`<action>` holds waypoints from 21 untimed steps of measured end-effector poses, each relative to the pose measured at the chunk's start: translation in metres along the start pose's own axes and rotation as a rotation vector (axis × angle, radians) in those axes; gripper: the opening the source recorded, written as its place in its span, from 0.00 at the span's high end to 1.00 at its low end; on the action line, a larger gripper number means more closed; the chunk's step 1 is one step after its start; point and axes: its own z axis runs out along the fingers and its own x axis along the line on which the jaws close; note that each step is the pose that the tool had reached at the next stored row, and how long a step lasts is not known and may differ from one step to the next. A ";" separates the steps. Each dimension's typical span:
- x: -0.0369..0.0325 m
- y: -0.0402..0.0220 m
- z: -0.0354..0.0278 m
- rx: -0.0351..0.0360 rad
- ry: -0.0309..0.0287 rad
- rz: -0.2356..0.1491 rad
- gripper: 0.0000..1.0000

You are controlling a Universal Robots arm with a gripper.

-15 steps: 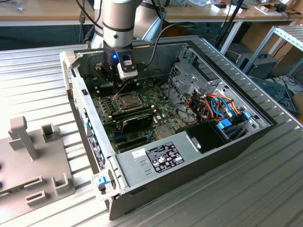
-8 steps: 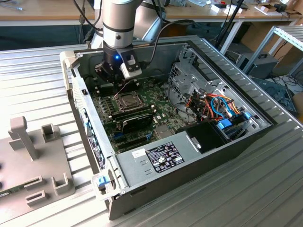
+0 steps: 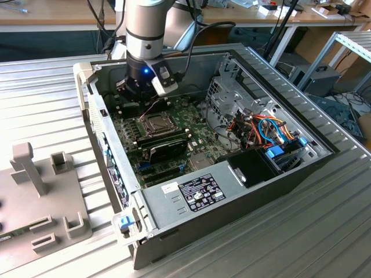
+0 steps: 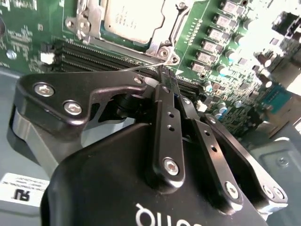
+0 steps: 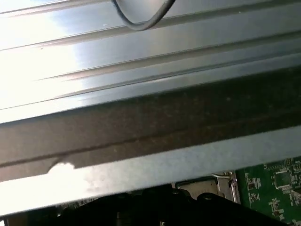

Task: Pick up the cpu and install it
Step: 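Install the first cpu locking lever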

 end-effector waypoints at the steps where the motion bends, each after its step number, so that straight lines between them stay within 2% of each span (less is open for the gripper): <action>1: 0.0000 0.0000 0.0002 -0.0005 0.0004 -0.017 0.89; 4: 0.0000 0.0000 0.0009 -0.0024 0.0021 -0.085 0.89; 11: 0.0001 -0.0001 0.0025 -0.0064 0.0054 -0.217 0.89; 12: 0.0001 0.0000 0.0027 -0.0055 0.0063 -0.255 0.89; 13: 0.0001 0.0000 0.0028 0.0017 0.0060 -0.265 0.89; 15: 0.0003 -0.0001 0.0027 0.0107 0.0056 -0.269 0.89; 21: 0.0003 0.0000 0.0027 0.0115 0.0057 -0.269 0.89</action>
